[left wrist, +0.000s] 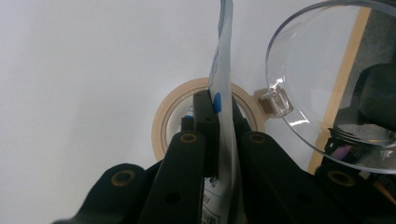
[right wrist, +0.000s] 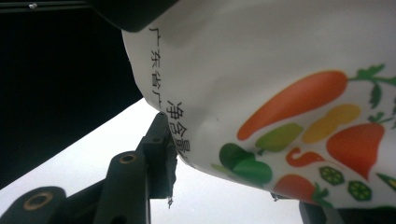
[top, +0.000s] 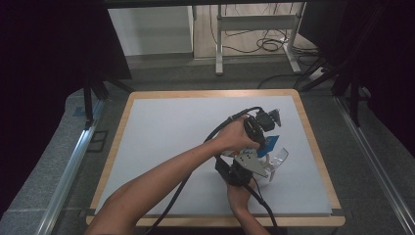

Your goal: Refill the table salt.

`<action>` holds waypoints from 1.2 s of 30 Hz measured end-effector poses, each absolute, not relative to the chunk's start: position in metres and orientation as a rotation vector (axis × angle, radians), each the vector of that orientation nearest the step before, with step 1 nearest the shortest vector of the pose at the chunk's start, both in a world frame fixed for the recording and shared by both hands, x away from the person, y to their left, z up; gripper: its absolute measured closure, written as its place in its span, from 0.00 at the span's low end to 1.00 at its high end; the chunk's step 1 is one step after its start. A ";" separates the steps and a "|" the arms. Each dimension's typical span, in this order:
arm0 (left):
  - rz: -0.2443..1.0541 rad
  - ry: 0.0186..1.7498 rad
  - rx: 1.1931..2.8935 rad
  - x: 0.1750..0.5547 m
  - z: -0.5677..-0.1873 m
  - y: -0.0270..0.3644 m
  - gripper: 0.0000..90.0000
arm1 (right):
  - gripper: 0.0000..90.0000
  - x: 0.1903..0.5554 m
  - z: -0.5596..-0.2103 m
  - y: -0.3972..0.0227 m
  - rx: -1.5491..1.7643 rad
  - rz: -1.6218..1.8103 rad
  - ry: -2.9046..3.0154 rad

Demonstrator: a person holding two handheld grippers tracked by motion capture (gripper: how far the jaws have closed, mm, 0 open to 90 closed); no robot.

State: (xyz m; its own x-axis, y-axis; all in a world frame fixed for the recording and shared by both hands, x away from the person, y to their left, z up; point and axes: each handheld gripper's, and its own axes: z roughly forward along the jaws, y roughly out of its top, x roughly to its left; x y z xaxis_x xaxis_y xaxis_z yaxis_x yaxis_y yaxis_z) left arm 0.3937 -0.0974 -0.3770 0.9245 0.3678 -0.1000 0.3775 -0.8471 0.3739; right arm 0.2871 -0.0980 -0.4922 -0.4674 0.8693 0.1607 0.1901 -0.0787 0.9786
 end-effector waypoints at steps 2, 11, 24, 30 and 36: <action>-0.034 0.544 2.691 0.394 -0.377 -0.097 1.00 | 0.59 0.287 -0.492 -0.098 1.151 1.595 1.645; -0.038 0.543 2.689 0.394 -0.378 -0.097 1.00 | 0.59 0.287 -0.492 -0.098 1.149 1.593 1.646; -0.045 0.545 2.691 0.394 -0.379 -0.098 1.00 | 0.59 0.287 -0.492 -0.099 1.153 1.584 1.654; -0.039 0.543 2.695 0.394 -0.379 -0.098 1.00 | 0.59 0.288 -0.493 -0.099 1.149 1.590 1.645; -0.038 0.542 2.698 0.394 -0.379 -0.099 1.00 | 0.59 0.288 -0.493 -0.099 1.154 1.596 1.638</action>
